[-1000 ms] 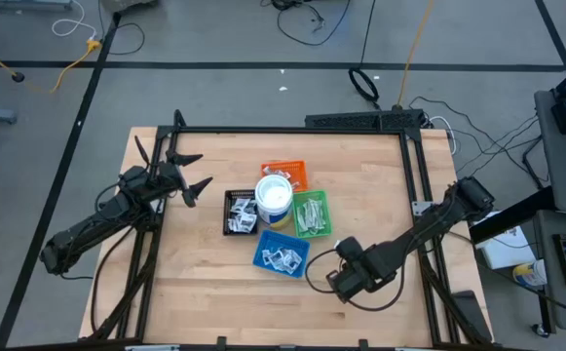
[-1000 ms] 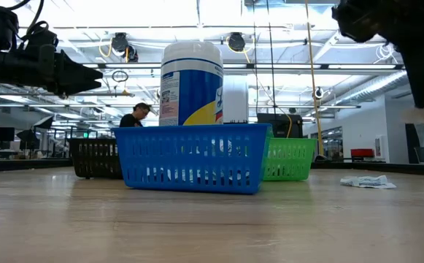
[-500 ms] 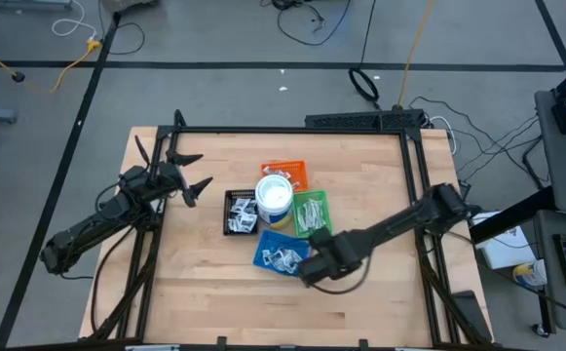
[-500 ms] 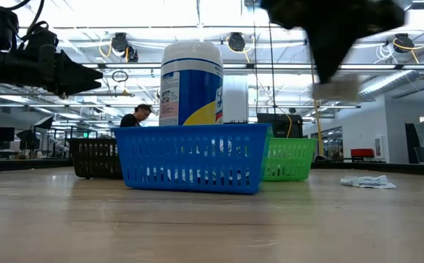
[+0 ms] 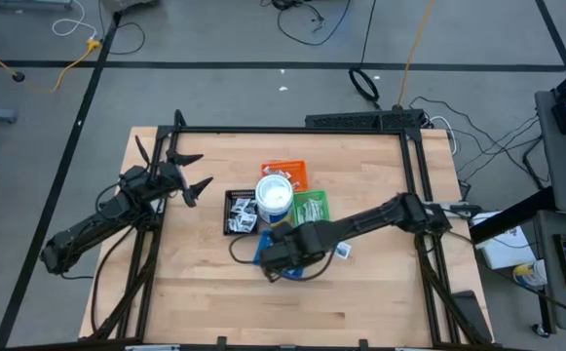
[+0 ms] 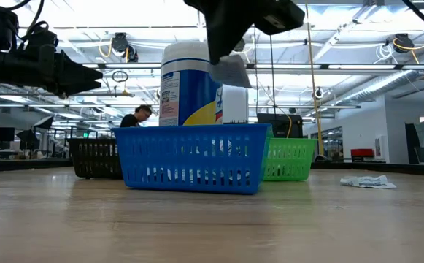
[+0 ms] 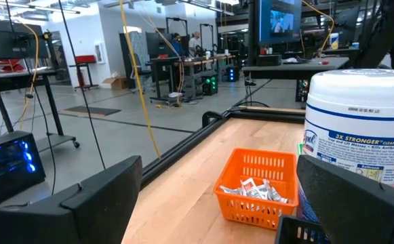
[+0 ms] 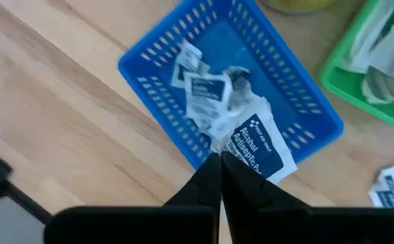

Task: Pick & Place First Aid Supplies
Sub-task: Put the blue alcohol pad into the blue bin

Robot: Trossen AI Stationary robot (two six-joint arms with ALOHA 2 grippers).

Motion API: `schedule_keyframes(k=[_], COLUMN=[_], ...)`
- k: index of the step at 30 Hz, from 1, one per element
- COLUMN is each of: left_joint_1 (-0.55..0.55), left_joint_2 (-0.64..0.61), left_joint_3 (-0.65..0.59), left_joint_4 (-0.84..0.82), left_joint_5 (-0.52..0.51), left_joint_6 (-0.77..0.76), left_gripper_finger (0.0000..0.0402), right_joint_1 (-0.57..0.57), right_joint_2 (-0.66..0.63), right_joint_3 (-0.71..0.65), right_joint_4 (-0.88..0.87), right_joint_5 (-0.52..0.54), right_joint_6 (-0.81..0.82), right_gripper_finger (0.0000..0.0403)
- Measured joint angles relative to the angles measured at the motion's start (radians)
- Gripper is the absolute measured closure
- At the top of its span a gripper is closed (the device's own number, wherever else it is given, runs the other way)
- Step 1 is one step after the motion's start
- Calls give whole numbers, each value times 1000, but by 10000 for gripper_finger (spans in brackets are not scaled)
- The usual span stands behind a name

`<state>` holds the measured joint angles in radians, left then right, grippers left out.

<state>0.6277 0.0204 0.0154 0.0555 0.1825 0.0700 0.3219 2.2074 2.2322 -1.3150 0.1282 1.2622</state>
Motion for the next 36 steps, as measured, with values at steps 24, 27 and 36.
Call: schedule_keyframes(k=[24, 27, 36], left_joint_1=[0, 0, 0], left_joint_2=[0, 0, 0], left_joint_3=[0, 0, 0], left_joint_4=[0, 0, 0], left_joint_5=[0, 0, 0], left_joint_6=[0, 0, 0], left_gripper_finger=[4, 4, 4], right_joint_1=[-15, -16, -20], right_joint_2=[0, 0, -32], right_joint_3=[-250, -250, -251], right_joint_4=[286, 295, 289], right_joint_5=[-1, -21, -27], right_joint_6=[-110, -125, -130], right_gripper_finger=[387, 354, 227])
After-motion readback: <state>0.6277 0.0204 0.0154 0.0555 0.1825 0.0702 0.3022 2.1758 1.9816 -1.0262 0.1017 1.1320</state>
